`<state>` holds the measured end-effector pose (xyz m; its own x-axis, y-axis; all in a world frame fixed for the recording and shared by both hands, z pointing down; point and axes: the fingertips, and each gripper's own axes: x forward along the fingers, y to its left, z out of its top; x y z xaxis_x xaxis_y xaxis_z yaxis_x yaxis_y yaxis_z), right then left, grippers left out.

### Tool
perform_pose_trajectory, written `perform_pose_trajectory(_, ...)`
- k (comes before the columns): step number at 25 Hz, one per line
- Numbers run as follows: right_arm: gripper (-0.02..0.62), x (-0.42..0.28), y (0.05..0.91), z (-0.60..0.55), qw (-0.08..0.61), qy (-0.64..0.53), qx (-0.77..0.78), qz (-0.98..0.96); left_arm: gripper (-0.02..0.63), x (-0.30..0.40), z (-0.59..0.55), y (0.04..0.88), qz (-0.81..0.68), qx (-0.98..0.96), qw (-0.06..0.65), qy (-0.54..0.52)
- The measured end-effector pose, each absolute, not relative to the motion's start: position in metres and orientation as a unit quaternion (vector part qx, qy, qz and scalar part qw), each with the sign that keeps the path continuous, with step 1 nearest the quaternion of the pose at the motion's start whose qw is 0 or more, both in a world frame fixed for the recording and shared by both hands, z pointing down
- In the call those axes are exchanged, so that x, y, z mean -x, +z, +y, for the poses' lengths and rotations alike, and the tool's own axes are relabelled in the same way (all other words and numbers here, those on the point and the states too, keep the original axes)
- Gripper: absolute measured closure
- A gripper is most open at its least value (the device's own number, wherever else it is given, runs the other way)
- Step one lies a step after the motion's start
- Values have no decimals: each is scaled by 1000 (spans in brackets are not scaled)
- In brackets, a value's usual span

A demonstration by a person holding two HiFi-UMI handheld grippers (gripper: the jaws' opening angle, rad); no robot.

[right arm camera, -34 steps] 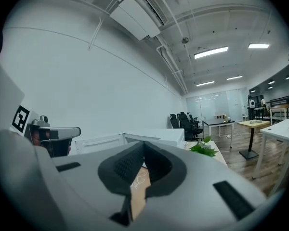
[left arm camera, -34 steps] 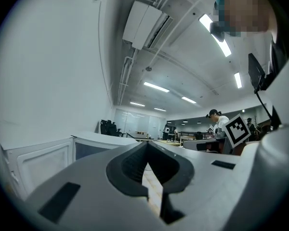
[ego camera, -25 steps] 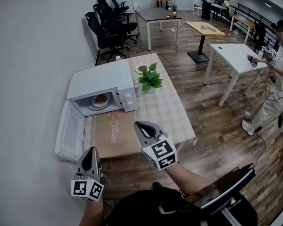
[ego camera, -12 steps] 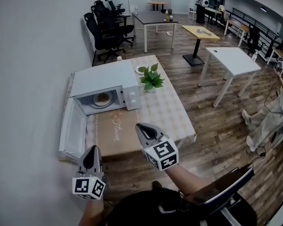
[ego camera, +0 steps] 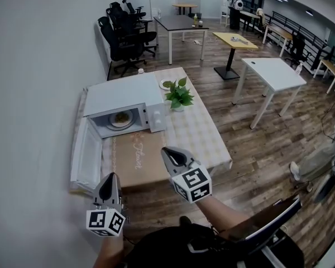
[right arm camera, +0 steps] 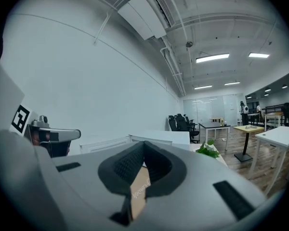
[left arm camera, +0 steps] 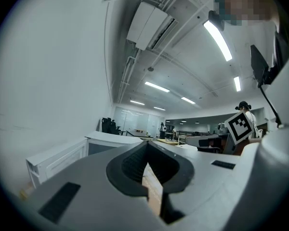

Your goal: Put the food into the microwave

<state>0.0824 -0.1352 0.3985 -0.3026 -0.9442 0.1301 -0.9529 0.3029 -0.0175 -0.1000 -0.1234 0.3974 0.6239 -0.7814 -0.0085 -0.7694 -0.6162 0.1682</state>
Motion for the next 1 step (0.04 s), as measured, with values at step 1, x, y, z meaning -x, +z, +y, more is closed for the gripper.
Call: perform_pose_trajectory(1, 587, -83, 398, -136, 48, 45, -590, -805, 597, 100, -124, 397, -432, -898, 74, -39)
